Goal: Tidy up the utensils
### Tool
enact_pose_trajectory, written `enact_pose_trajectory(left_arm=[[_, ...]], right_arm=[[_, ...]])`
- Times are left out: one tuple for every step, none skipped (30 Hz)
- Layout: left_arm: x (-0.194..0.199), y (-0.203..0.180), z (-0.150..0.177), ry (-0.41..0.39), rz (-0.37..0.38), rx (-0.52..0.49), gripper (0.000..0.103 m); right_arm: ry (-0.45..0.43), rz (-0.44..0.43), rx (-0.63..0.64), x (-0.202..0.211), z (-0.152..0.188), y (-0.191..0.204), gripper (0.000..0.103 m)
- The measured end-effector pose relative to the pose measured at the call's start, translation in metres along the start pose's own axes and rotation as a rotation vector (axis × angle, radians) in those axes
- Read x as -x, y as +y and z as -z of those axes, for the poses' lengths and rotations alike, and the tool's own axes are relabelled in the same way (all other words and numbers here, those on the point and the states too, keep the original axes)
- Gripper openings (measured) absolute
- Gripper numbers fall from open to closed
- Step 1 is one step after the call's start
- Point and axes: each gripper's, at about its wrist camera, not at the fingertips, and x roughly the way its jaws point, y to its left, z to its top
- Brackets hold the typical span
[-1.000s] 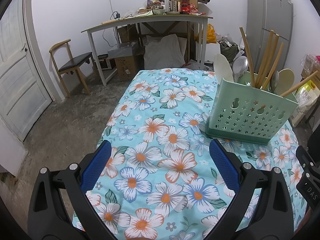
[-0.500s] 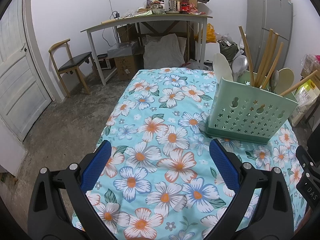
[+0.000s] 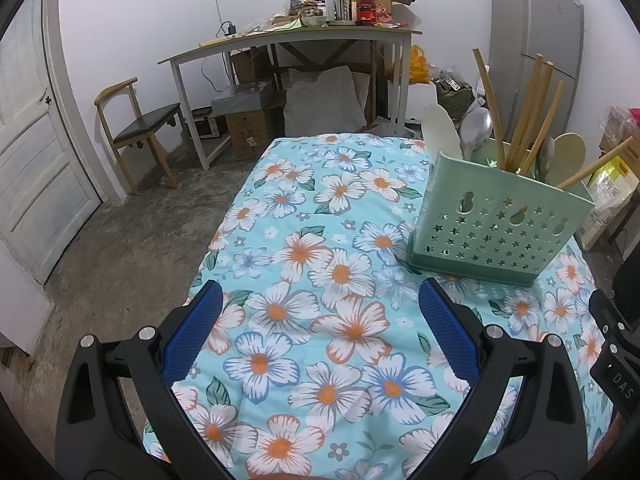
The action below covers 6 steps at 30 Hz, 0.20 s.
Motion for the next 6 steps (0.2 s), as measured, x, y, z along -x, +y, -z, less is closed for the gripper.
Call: enact_pose_trajectory(left_arm=[[0.0006,-0.0007,0.0005,0.000,0.002,-0.003,0.095],[0.0007,-0.0005,-0.0005,0.000,0.004,-0.005,0.095],[0.0013,-0.0004,-0.0009,0.001,0.007,-0.007,0.095],[0.0028,-0.0022,0.0010,0.002,0.008,-0.009,0.095],[0.0032,-0.0029,0.0020,0.003,0.010,-0.010,0.095],[0.0030,-0.0026,0.0022,0.005,0.012,-0.010,0.095]], right_arm=[[0.000,0.000,0.000,0.0000,0.0000,0.0001,0.096],[0.000,0.000,0.000,0.0001,-0.0001,0.0001,0.096],[0.001,0.000,-0.001,0.0002,-0.0001,0.0001,0.096],[0.000,0.000,-0.001,-0.0001,0.0000,-0.0002,0.096],[0.001,-0.001,-0.001,0.0000,0.0000,-0.0001,0.096],[0.001,-0.001,-0.001,-0.0002,0.0000,-0.0003,0.096]])
